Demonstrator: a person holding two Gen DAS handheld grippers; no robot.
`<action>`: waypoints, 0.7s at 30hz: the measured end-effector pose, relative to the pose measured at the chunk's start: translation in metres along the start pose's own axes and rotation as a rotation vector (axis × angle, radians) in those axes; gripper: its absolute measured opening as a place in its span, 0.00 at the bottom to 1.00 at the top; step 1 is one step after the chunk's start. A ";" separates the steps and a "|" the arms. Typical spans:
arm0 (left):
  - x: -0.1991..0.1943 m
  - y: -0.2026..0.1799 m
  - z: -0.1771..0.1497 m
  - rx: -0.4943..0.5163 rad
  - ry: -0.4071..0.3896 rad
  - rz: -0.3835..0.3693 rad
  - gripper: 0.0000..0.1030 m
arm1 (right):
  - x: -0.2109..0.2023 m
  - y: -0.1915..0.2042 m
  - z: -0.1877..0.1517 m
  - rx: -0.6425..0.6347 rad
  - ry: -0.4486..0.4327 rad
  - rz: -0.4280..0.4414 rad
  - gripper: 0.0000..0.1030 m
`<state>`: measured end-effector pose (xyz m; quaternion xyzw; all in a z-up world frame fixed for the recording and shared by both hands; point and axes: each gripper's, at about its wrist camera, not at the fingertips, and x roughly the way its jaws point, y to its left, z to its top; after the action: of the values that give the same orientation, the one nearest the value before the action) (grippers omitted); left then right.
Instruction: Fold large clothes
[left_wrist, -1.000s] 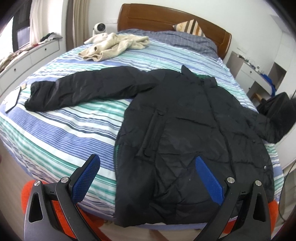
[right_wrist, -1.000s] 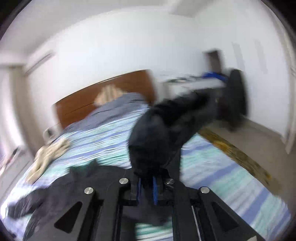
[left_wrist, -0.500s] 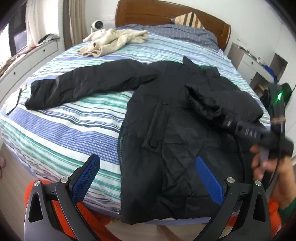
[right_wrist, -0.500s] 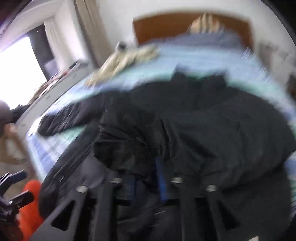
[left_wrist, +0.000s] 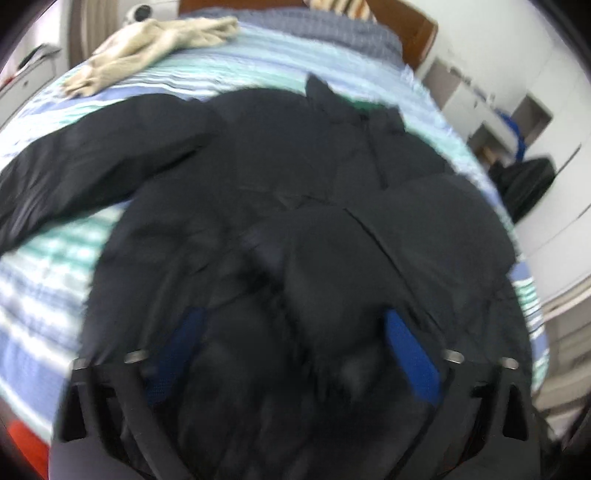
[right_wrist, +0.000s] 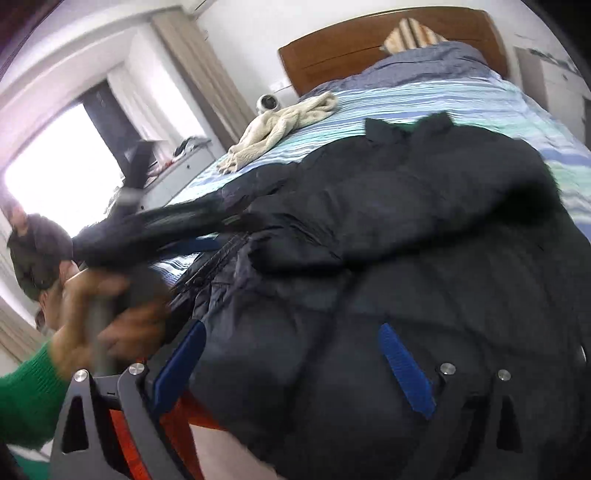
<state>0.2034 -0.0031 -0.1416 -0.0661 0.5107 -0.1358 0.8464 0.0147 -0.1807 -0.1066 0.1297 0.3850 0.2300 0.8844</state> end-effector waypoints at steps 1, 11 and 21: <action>0.012 -0.008 0.007 0.040 0.026 -0.001 0.29 | -0.012 -0.007 -0.001 0.019 -0.019 -0.007 0.94; 0.007 0.012 0.099 0.150 -0.156 0.168 0.10 | -0.069 -0.121 0.088 0.135 -0.093 -0.248 0.64; 0.051 0.041 0.079 0.120 -0.136 0.148 0.16 | 0.050 -0.222 0.166 0.329 0.008 -0.321 0.37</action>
<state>0.3023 0.0189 -0.1586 0.0134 0.4464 -0.0985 0.8893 0.2356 -0.3557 -0.1165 0.2084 0.4367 0.0207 0.8749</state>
